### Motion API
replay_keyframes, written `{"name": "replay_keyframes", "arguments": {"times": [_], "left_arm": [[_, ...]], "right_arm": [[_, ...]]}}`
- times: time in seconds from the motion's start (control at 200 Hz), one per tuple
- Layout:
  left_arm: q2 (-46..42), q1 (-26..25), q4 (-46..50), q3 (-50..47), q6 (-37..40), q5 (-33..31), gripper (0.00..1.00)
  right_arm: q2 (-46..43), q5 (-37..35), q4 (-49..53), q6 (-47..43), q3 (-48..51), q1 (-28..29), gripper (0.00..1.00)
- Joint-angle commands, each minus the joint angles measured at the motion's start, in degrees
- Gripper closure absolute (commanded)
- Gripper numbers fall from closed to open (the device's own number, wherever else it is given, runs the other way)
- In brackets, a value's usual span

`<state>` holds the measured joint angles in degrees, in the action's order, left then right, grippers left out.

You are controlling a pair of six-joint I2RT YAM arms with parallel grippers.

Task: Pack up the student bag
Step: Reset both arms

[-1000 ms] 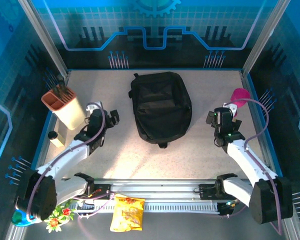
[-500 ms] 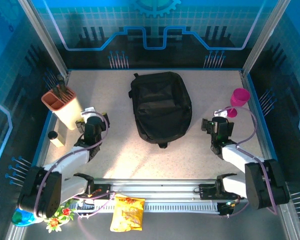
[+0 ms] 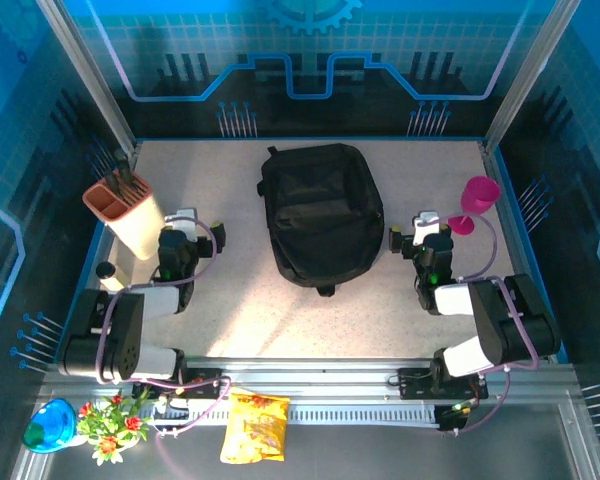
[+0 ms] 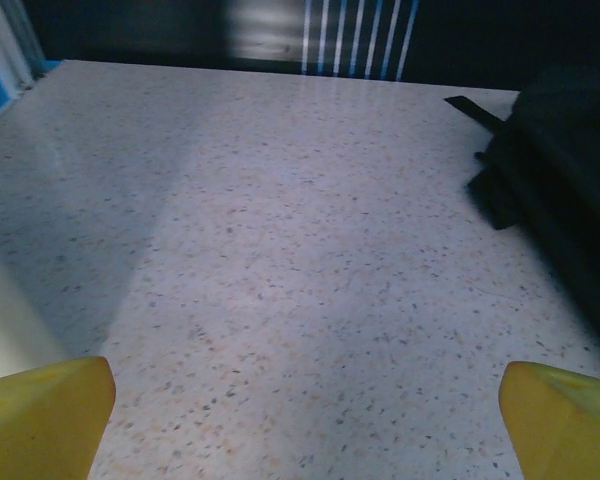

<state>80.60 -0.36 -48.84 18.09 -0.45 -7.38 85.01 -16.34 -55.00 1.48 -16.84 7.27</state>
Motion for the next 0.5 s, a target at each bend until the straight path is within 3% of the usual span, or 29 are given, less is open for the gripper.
{"name": "replay_keyframes", "arguments": {"times": [0.0,0.14,0.3,0.495], "left_arm": [[4.27,1.04,-9.60,-1.02,0.90,8.72,0.01],[9.14,1.06,-14.21,-0.86,1.59,10.13,0.01],[8.37,1.03,-7.28,2.17,1.59,9.22,0.01],[8.48,1.00,-4.05,3.89,0.75,6.94,0.01]], "right_arm": [[2.46,1.87,-7.62,-1.06,0.35,-1.23,0.00],[3.33,1.58,-6.11,-0.98,-0.80,-1.37,0.00],[3.38,-0.35,1.79,-0.08,-4.80,-1.38,0.00],[3.49,-0.19,0.92,-0.07,-4.61,-1.46,0.00]]}}
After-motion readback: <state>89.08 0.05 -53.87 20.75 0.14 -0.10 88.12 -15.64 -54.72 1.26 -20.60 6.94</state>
